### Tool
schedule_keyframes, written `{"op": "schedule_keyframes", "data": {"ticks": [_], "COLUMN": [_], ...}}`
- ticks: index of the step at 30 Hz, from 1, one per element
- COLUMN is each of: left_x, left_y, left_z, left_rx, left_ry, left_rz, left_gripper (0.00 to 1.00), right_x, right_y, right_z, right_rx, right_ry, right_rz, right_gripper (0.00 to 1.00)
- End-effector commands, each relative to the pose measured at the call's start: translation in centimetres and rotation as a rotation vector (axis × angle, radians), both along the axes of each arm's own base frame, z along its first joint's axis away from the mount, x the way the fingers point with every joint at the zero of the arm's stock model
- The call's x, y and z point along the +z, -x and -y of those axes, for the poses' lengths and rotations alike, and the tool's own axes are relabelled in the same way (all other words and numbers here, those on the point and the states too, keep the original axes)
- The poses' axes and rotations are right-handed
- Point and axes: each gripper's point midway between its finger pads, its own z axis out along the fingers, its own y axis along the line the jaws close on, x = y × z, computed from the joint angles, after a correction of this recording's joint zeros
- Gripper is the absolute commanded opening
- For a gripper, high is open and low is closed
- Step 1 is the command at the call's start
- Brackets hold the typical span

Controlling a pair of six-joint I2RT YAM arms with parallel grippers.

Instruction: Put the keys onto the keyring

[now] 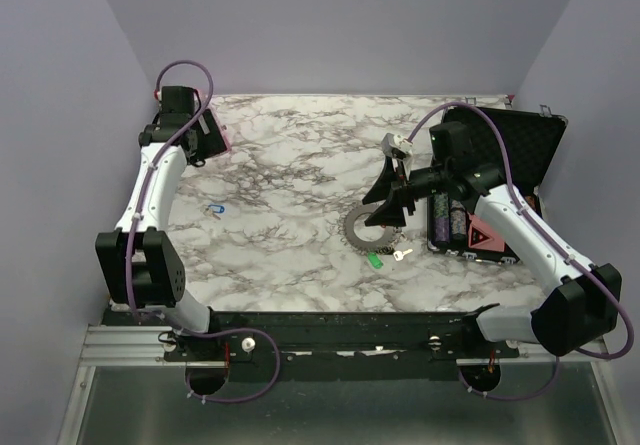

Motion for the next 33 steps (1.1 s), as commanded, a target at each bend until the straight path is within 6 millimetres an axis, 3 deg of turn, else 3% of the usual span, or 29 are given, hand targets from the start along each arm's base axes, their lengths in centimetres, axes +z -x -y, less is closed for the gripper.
{"op": "schedule_keyframes", "data": {"ticks": [1,8,12,20,26,33], "left_x": [3.6,4.8,5.5,6.5,3.9,0.8], "left_y": [-5.1,-12.0,-15.2,-20.1,-22.0,-20.5], "left_z": [0.5,-1.9,-2.1,-4.0,-4.2,-4.7], "left_rx": [-0.111,-0.089,-0.120,-0.124,-0.097,-0.019], "left_ry": [0.053,-0.028,-0.044,-0.158,-0.125,-0.089], "left_rz": [0.256,0.297,0.363,0.409,0.345,0.283], "left_gripper": [0.99,0.99,0.99,0.97,0.84,0.82], "right_x": [0.9,0.4,-0.2,-1.5,-2.1,-2.1], "right_y": [0.5,0.1,-0.2,-0.7,-1.0,-1.0], "right_z": [-0.1,-0.2,-0.3,-0.5,-0.5,-0.4], "right_rx": [0.030,0.030,0.026,0.038,0.039,0.043], "right_ry": [-0.025,-0.021,-0.011,0.009,0.031,0.037], "right_rz": [0.011,-0.009,-0.026,-0.079,-0.092,-0.086], "right_gripper": [0.70,0.70,0.70,0.70,0.70,0.70]}}
